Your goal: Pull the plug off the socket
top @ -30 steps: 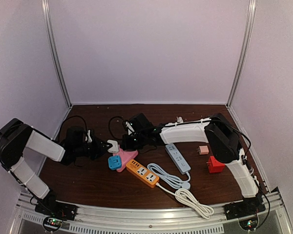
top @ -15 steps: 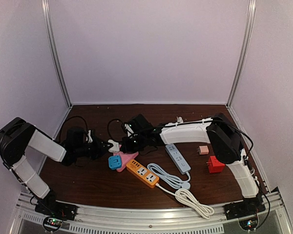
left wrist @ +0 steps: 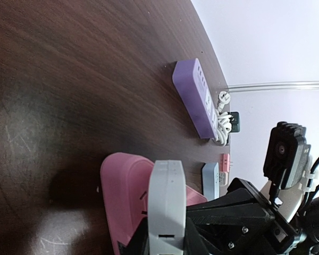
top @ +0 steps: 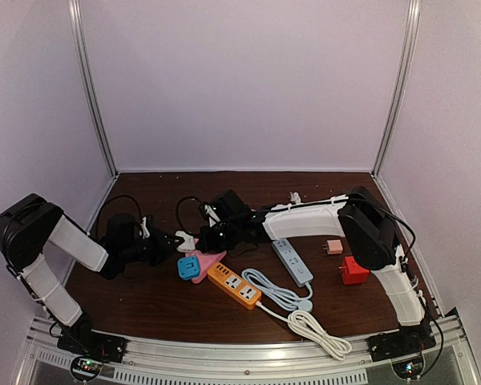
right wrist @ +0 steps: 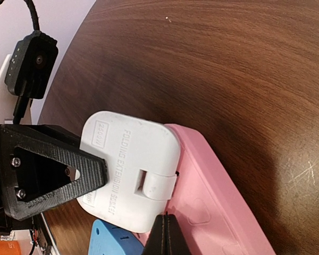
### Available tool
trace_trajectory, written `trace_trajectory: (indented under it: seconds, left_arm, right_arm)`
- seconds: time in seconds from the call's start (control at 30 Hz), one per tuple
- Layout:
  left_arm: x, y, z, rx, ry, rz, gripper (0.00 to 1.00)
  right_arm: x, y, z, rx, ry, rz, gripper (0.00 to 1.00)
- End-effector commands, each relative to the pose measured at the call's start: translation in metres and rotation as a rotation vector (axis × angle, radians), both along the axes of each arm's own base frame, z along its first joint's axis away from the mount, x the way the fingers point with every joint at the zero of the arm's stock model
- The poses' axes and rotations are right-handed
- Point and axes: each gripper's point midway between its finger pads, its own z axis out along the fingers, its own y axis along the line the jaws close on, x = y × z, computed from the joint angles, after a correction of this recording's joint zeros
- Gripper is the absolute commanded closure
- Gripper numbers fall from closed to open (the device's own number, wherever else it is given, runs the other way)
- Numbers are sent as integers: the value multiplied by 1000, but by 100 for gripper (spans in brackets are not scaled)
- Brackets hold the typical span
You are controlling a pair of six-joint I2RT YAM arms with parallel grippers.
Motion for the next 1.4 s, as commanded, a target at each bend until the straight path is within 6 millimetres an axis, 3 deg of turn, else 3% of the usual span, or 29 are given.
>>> trace_trajectory:
  seconds: [0.0, 0.57, 1.0, 1.27, 1.37]
  left_arm:
    - [5, -14, 49, -126, -181, -61, 100]
    - [0, -15, 56, -171, -234, -76, 100]
    - [-5, -16, 78, -223, -319, -96, 100]
    - [-8, -14, 71, -205, -309, -99, 100]
    - [-8, -10, 60, -172, -265, -76, 100]
  right_arm:
    - [-19, -48, -83, -242, 131, -43, 100]
    - [-11, -61, -83, -247, 127, -61, 100]
    - [-12, -68, -95, -254, 150, -67, 100]
    - [-8, -66, -87, -241, 138, -69, 100]
    - [-8, -63, -79, -221, 134, -61, 100]
